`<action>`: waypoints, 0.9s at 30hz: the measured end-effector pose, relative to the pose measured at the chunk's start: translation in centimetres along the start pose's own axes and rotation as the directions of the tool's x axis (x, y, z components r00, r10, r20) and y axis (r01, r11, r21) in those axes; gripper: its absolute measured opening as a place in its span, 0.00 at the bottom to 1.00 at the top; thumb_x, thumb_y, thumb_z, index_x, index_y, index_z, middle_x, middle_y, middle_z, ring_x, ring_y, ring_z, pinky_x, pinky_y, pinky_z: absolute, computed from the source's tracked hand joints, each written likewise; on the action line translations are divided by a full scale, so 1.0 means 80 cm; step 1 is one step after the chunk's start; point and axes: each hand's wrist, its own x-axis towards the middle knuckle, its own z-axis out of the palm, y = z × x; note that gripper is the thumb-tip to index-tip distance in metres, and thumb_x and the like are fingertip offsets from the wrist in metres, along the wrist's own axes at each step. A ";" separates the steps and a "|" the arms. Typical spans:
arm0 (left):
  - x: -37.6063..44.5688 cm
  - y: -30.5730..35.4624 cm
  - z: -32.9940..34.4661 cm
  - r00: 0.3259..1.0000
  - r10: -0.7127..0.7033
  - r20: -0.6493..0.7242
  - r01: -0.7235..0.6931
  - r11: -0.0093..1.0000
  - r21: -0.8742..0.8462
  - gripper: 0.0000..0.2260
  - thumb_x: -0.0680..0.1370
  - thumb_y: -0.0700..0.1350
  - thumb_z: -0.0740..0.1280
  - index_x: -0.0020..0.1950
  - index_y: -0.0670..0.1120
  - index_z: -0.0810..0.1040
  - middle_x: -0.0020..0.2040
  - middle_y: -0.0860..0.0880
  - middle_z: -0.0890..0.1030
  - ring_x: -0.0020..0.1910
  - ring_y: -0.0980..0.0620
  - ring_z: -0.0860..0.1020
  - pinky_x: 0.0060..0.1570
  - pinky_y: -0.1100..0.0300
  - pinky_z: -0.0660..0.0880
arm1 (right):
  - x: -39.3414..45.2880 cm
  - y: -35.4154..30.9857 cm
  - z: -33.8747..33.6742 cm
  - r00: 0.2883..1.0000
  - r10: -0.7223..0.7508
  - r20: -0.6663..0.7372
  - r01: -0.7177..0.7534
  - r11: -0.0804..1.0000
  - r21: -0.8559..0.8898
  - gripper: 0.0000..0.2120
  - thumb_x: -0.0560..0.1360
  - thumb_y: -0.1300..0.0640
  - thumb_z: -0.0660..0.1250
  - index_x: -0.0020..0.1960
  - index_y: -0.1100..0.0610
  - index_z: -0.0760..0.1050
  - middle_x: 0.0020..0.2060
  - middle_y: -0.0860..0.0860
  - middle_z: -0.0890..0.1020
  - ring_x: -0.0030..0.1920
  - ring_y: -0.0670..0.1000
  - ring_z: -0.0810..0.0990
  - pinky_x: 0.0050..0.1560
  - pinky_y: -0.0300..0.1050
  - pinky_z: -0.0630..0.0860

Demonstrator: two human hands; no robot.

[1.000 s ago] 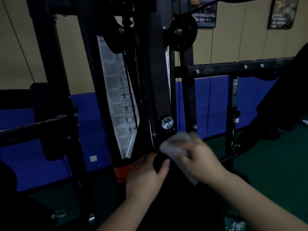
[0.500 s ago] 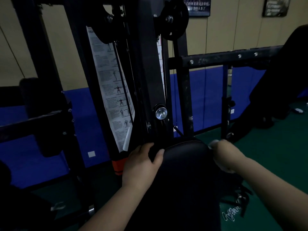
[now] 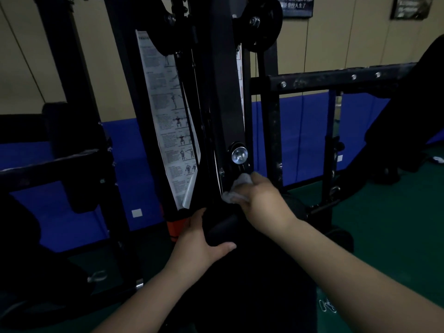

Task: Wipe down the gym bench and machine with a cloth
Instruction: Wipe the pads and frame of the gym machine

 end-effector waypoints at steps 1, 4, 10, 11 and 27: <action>-0.001 -0.002 -0.001 1.000 0.006 -0.012 -0.006 1.000 -0.008 0.42 0.64 0.56 0.78 0.72 0.49 0.63 0.58 0.58 0.69 0.61 0.57 0.71 0.48 0.78 0.63 | -0.002 -0.007 0.004 0.997 -0.075 -0.002 0.075 0.997 -0.003 0.08 0.75 0.55 0.64 0.52 0.48 0.80 0.50 0.56 0.75 0.48 0.60 0.76 0.48 0.54 0.77; -0.004 -0.006 -0.001 1.000 0.011 -0.025 -0.010 1.000 0.014 0.41 0.63 0.59 0.77 0.71 0.51 0.65 0.60 0.56 0.73 0.61 0.56 0.72 0.50 0.71 0.66 | -0.005 -0.017 0.011 0.986 -0.162 0.029 0.163 0.986 -0.047 0.12 0.73 0.54 0.64 0.53 0.45 0.81 0.45 0.56 0.75 0.43 0.60 0.75 0.39 0.54 0.77; -0.009 0.002 -0.008 1.000 -0.010 -0.005 0.010 0.995 0.098 0.40 0.66 0.62 0.74 0.73 0.53 0.61 0.63 0.53 0.71 0.61 0.52 0.73 0.57 0.60 0.72 | 0.003 0.028 -0.013 0.994 0.112 -0.014 -0.112 0.994 -0.017 0.12 0.78 0.50 0.63 0.57 0.51 0.79 0.54 0.56 0.75 0.54 0.57 0.74 0.55 0.51 0.73; -0.010 0.002 -0.009 1.000 -0.007 0.000 0.007 0.992 0.125 0.41 0.66 0.63 0.73 0.74 0.53 0.59 0.65 0.52 0.71 0.62 0.51 0.72 0.59 0.58 0.72 | 0.001 0.038 -0.014 0.992 0.124 -0.030 -0.125 0.992 -0.034 0.12 0.78 0.49 0.62 0.58 0.50 0.79 0.53 0.55 0.74 0.53 0.57 0.74 0.54 0.51 0.74; -0.100 -0.022 -0.049 0.992 0.123 0.039 -0.126 0.857 0.499 0.24 0.79 0.59 0.58 0.71 0.49 0.67 0.65 0.49 0.72 0.62 0.49 0.69 0.58 0.55 0.71 | -0.130 0.007 -0.032 0.878 0.447 -0.169 -0.438 0.894 0.089 0.17 0.79 0.46 0.60 0.64 0.50 0.75 0.56 0.57 0.73 0.51 0.59 0.76 0.45 0.43 0.66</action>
